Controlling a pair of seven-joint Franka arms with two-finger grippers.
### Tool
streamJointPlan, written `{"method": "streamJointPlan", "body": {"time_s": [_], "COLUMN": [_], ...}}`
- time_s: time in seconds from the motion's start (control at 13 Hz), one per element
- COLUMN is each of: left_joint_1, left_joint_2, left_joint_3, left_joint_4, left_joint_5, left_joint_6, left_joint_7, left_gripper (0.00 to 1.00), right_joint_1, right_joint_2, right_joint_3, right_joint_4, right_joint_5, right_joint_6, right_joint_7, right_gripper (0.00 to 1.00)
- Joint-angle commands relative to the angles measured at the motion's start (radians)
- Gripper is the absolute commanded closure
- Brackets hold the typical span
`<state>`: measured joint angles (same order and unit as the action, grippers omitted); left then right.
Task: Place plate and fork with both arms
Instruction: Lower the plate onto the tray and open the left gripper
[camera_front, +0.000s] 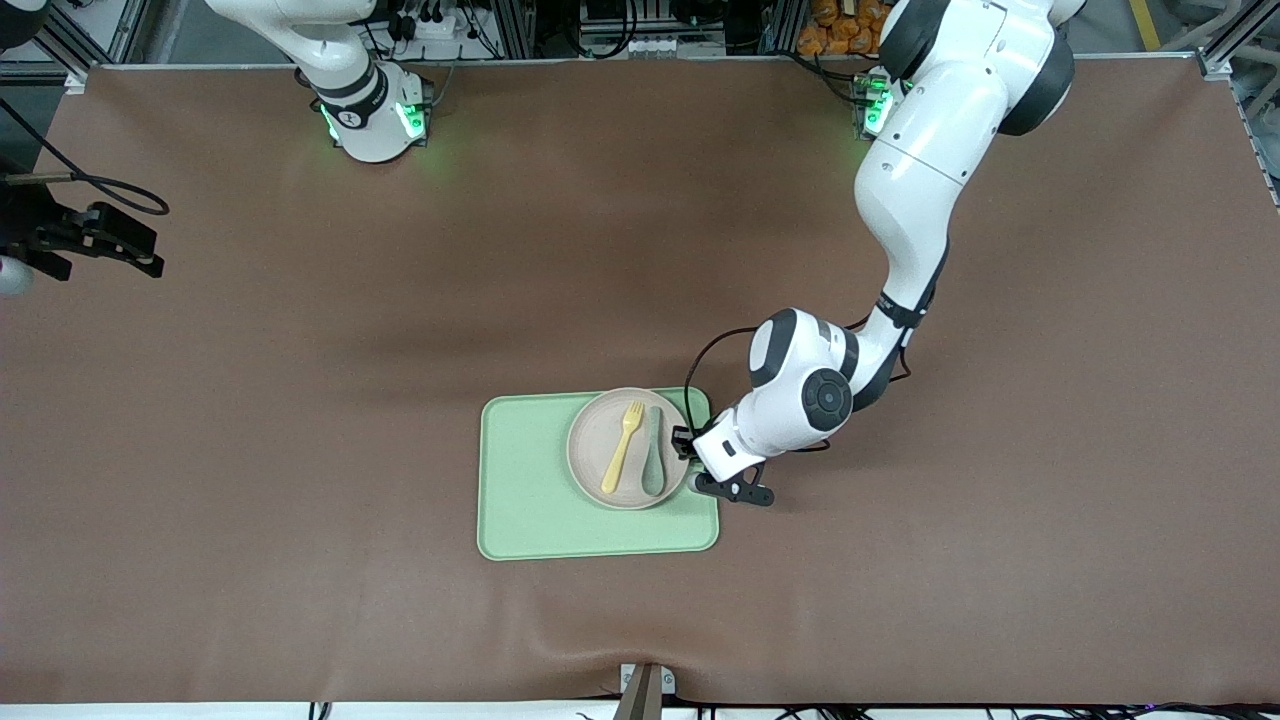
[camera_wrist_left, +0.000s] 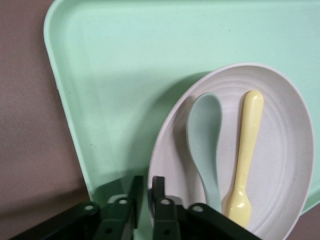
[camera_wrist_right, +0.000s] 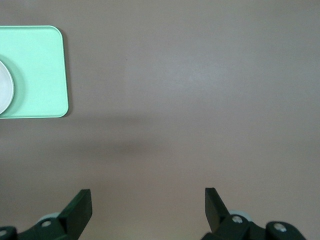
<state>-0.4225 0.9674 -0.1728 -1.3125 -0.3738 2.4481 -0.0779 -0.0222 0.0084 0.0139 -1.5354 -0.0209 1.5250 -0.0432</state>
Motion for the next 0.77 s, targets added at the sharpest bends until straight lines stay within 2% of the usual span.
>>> {"method": "streamJointPlan", "body": {"time_s": [0.0, 0.08, 0.15, 0.54, 0.69], "left_joint_1": [-0.016, -0.015, -0.015, 0.001, 0.001], "left_joint_2": [0.016, 0.008, -0.001, -0.1, -0.146], "left_joint_3": [0.019, 0.019, 0.018, 0.018, 0.018], "left_joint_4": [0.024, 0.022, 0.022, 0.013, 0.01], "left_joint_5": [-0.008, -0.008, -0.008, -0.005, -0.007], "left_joint_6": [0.032, 0.032, 0.032, 0.026, 0.02], "left_joint_7": [-0.002, -0.005, -0.008, -0.13, -0.187], "left_gripper": [0.16, 0.04, 0.0, 0.0, 0.0], "right_joint_1": [-0.028, -0.027, -0.027, -0.031, -0.036], "right_joint_2": [0.01, 0.01, 0.009, 0.012, 0.053], "right_joint_3": [0.02, 0.02, 0.02, 0.02, 0.02], "right_joint_4": [0.018, 0.018, 0.018, 0.021, 0.027], "right_joint_5": [-0.001, -0.001, -0.001, -0.001, 0.004], "right_joint_6": [-0.011, -0.009, -0.011, -0.005, 0.036], "right_joint_7": [0.011, 0.011, 0.011, 0.002, -0.001], "right_gripper": [0.0, 0.0, 0.0, 0.0, 0.0]}}
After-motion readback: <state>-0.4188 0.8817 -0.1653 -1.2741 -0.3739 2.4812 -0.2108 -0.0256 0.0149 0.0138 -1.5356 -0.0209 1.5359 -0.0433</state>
